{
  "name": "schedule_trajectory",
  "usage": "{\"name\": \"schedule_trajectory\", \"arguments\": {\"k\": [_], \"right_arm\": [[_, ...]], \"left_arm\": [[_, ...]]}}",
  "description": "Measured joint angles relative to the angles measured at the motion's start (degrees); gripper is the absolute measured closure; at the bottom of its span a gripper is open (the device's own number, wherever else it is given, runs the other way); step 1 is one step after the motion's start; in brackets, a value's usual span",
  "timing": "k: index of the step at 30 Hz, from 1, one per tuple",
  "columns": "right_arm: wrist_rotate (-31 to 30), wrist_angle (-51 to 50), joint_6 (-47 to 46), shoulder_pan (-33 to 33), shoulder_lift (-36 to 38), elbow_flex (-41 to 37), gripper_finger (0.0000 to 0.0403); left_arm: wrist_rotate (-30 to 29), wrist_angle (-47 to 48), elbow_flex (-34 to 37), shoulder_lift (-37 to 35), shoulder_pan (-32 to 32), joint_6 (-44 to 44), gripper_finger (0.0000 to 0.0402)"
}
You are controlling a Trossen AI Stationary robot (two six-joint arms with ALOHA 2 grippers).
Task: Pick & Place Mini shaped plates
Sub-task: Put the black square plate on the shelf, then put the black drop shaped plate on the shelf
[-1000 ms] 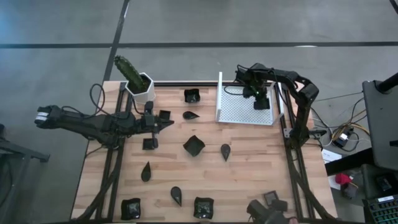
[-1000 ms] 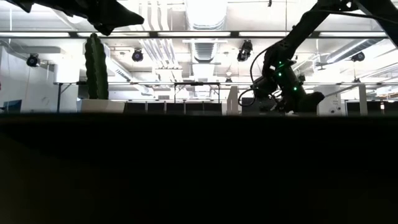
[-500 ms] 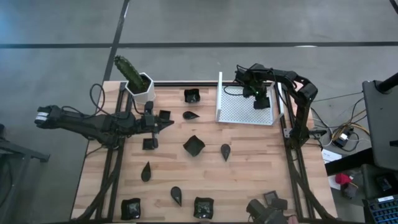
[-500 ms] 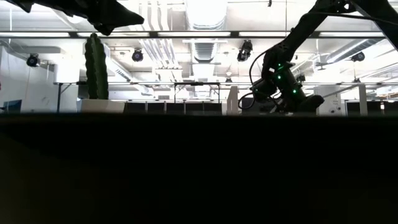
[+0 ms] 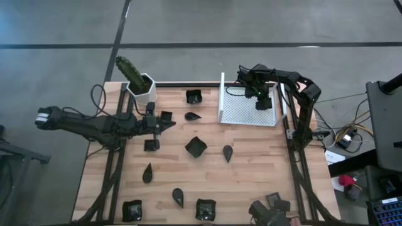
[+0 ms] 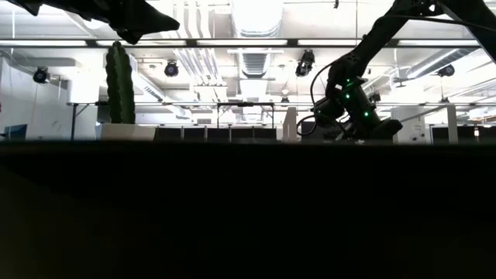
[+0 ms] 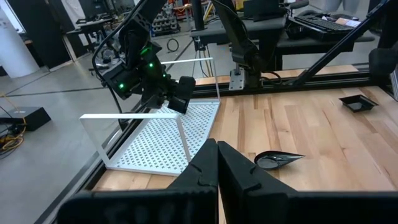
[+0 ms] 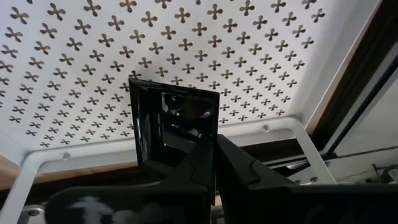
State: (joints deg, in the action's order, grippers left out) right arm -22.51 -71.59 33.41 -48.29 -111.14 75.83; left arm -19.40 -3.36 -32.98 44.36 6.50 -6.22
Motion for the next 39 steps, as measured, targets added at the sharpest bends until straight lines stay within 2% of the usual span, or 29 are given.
{"name": "schedule_trajectory", "arguments": {"k": [11,20,25,39], "right_arm": [[0.0,0.0,-0.2,0.0,0.0,0.0,0.0388],[0.0,0.1,-0.2,0.0,0.0,0.0,0.032],[0.0,0.2,-0.4,0.0,0.0,0.0,0.0299],[0.1,-0.9,-6.0,0.0,0.0,0.0,0.0312]], "left_arm": [[0.0,0.0,0.0,0.0,0.0,0.0,0.0402],[0.0,0.0,0.0,0.0,0.0,0.0,0.0402],[0.0,0.0,0.0,0.0,0.0,0.0,0.0402],[0.0,0.0,0.0,0.0,0.0,0.0,0.0402]]}}
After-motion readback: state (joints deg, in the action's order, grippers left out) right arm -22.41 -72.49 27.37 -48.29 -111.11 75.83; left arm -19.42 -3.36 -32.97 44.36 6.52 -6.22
